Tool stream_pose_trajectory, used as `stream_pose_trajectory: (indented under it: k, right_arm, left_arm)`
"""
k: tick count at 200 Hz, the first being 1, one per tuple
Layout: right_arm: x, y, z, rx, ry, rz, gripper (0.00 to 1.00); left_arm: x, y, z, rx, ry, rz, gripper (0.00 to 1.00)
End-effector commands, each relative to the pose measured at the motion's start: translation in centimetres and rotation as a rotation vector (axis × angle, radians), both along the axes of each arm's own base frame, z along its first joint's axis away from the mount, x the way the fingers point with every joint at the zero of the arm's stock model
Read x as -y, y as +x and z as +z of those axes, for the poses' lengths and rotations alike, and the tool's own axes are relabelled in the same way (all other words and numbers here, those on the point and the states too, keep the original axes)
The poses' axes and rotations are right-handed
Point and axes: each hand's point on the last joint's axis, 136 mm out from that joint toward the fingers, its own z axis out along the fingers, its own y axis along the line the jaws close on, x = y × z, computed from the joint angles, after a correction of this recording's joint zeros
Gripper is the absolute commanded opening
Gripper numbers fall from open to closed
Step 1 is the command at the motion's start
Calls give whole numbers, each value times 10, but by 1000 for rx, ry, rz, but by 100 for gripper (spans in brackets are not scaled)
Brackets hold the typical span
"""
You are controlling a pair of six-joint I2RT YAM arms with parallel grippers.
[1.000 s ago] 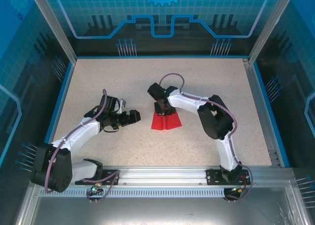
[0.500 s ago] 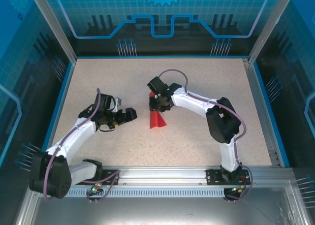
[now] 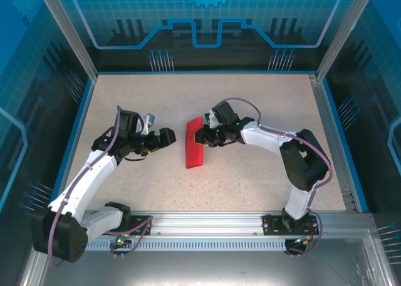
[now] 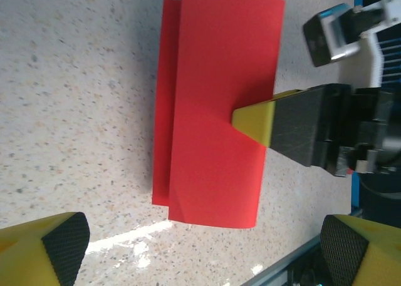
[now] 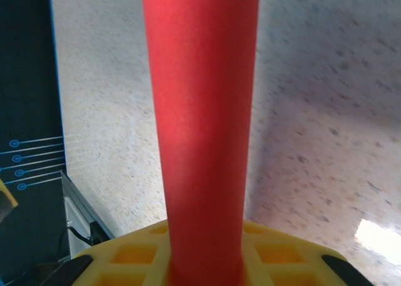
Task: Fold a paper plane with a square sheet of paper (pick it up from the middle)
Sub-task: Fold the square sheet of paper in half at the center of the table.
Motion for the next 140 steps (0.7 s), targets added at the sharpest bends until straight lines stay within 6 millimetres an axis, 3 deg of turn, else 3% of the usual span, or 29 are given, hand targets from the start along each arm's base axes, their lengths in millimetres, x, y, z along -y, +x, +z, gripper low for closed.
stream_pose_trajectory:
  k: [1,63,122,140]
  right_arm:
    - [5,-7,-2,1,73,50,25]
    - [39,-19,-49,-72,29,55,27]
    - [46,-10,-58,-98,33,30,30]
    - [46,-8,-60,-98,29,32,30]
  left_arm:
    - [19,3,0,-28,-43,-41,99]
    - [54,10,-31,-78,-41,-80,98]
    - [73,22,-48,-90,-58,-65,92]
    - [76,25,-55,-108,-70,-58,86]
